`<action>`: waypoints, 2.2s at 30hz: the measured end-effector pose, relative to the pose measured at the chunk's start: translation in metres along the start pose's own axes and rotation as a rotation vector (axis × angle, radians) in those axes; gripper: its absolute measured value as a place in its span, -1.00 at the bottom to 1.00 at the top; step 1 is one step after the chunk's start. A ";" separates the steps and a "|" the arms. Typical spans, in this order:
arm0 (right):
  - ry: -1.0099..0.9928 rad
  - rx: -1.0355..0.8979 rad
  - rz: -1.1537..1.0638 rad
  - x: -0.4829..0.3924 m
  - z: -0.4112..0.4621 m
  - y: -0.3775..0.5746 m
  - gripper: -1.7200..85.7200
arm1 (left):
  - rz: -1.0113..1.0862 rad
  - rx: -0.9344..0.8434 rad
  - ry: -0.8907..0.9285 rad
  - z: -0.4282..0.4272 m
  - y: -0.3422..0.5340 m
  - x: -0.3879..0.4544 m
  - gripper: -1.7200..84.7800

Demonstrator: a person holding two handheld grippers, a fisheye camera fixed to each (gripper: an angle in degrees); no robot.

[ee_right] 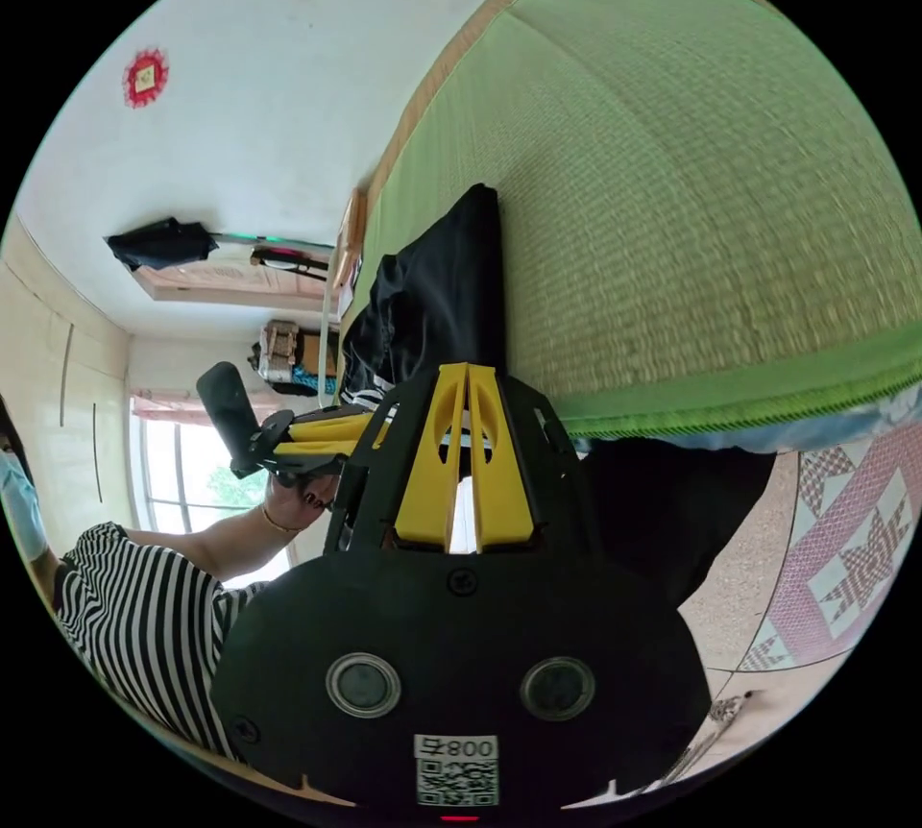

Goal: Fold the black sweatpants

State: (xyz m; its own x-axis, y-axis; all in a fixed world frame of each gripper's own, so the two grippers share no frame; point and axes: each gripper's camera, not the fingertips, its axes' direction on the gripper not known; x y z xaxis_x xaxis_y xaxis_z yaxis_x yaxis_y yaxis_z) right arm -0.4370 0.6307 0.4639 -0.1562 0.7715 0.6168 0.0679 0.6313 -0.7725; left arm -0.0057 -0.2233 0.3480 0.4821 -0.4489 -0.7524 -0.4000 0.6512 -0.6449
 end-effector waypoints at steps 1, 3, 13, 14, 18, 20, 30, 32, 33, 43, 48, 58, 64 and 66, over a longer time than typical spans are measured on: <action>-0.005 0.013 0.008 0.004 -0.003 0.002 -0.96 | 0.026 -0.013 -0.020 0.006 -0.009 0.009 -0.81; -0.039 0.056 0.045 0.023 -0.013 0.008 -0.96 | 0.062 -0.043 -0.042 0.015 -0.023 0.022 -0.80; -0.141 0.039 0.082 0.063 -0.019 0.009 -0.94 | 0.169 -0.211 -0.271 0.065 -0.053 0.068 -0.86; -0.144 0.041 0.080 0.065 -0.020 0.008 -0.92 | 0.168 -0.211 -0.271 0.066 -0.054 0.071 -0.87; -0.104 0.048 0.061 0.067 -0.027 -0.004 -0.85 | 0.120 -0.163 -0.219 0.062 -0.052 0.074 -0.90; -0.088 0.047 0.055 0.065 -0.029 -0.013 -0.81 | 0.104 -0.124 -0.178 0.057 -0.047 0.077 -0.90; -0.082 -0.011 0.059 0.053 -0.022 -0.080 -0.77 | 0.120 -0.042 -0.052 0.045 -0.026 0.083 -0.91; -0.078 -0.020 0.061 0.049 -0.021 -0.087 -0.78 | 0.141 -0.034 -0.046 0.043 -0.020 0.083 -0.91; -0.073 -0.029 0.063 0.046 -0.021 -0.092 -0.78 | 0.144 -0.032 -0.044 0.043 -0.019 0.083 -0.91; -0.012 -0.037 0.067 0.014 -0.046 -0.108 -0.89 | 0.109 0.033 0.040 0.031 0.017 0.055 -0.92; 0.027 0.019 0.054 -0.020 -0.083 -0.115 -0.90 | 0.107 0.089 0.101 0.021 0.036 0.038 -0.92; 0.012 0.164 0.086 -0.106 -0.132 -0.123 -0.90 | 0.067 0.237 0.221 -0.021 0.109 -0.026 -0.91; -0.008 0.185 0.040 -0.196 -0.137 -0.142 -0.90 | -0.020 0.383 0.293 -0.060 0.177 -0.084 -0.92; -0.007 0.181 0.013 -0.236 -0.134 -0.153 -0.90 | -0.044 0.431 0.308 -0.072 0.200 -0.103 -0.92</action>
State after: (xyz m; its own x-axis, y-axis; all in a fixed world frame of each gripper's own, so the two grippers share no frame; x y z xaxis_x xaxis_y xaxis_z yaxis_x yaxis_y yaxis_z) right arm -0.2781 0.3625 0.4568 -0.1634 0.7788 0.6056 -0.1086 0.5960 -0.7956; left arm -0.1914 -0.0912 0.2869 0.2136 -0.5980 -0.7725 0.0030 0.7911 -0.6116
